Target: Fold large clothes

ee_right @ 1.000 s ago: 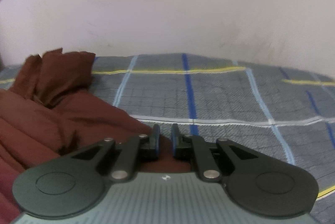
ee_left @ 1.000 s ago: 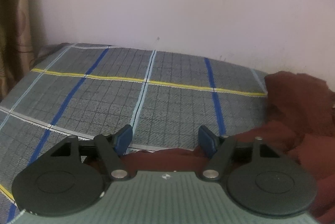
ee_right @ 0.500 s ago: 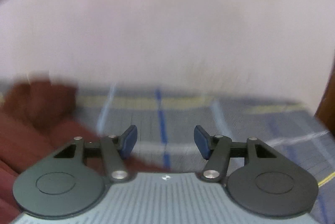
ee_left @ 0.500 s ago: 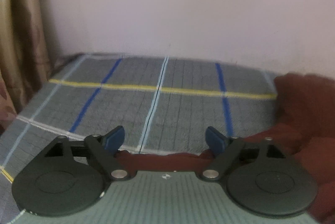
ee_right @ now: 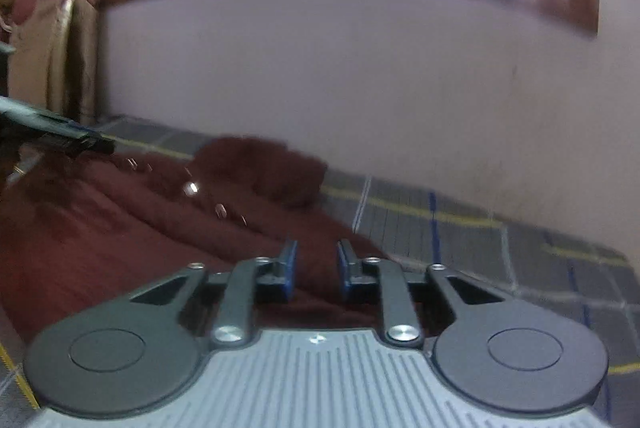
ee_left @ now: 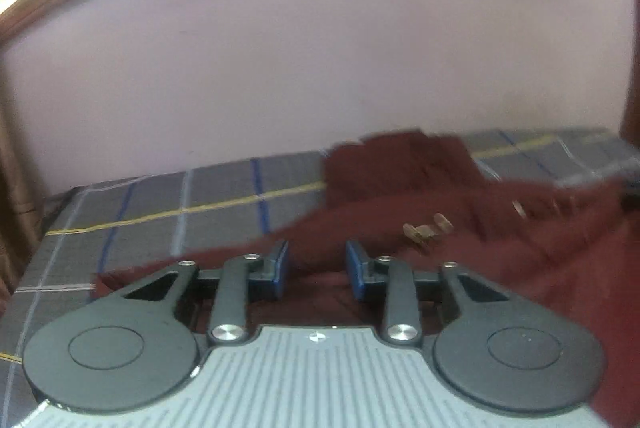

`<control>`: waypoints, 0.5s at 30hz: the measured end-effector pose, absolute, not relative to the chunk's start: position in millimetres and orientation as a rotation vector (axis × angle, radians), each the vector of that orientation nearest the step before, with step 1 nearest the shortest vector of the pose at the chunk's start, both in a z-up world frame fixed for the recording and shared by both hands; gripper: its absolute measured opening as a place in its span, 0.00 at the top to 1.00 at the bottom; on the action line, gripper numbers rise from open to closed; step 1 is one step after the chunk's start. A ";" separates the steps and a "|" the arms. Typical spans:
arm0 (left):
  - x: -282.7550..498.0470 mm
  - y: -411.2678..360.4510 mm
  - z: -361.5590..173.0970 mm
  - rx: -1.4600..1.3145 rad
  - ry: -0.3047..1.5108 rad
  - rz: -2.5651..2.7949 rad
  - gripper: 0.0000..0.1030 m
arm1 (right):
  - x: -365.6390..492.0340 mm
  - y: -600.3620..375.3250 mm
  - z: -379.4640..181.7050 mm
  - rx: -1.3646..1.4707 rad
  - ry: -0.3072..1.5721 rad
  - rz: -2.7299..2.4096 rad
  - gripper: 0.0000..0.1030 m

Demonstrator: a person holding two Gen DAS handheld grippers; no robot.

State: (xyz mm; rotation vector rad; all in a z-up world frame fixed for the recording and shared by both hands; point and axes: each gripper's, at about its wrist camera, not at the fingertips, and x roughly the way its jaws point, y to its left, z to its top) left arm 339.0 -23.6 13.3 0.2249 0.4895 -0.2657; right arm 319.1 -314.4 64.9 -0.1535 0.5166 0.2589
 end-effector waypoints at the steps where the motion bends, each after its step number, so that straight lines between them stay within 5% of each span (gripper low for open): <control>1: 336.3 -29.4 8.0 0.239 0.476 -0.253 0.70 | 317.9 -312.4 60.2 -0.143 0.531 0.256 0.83; 15: 373.7 -23.1 -33.2 0.065 0.595 -0.277 0.65 | 352.4 -324.4 7.4 0.059 0.681 0.212 0.87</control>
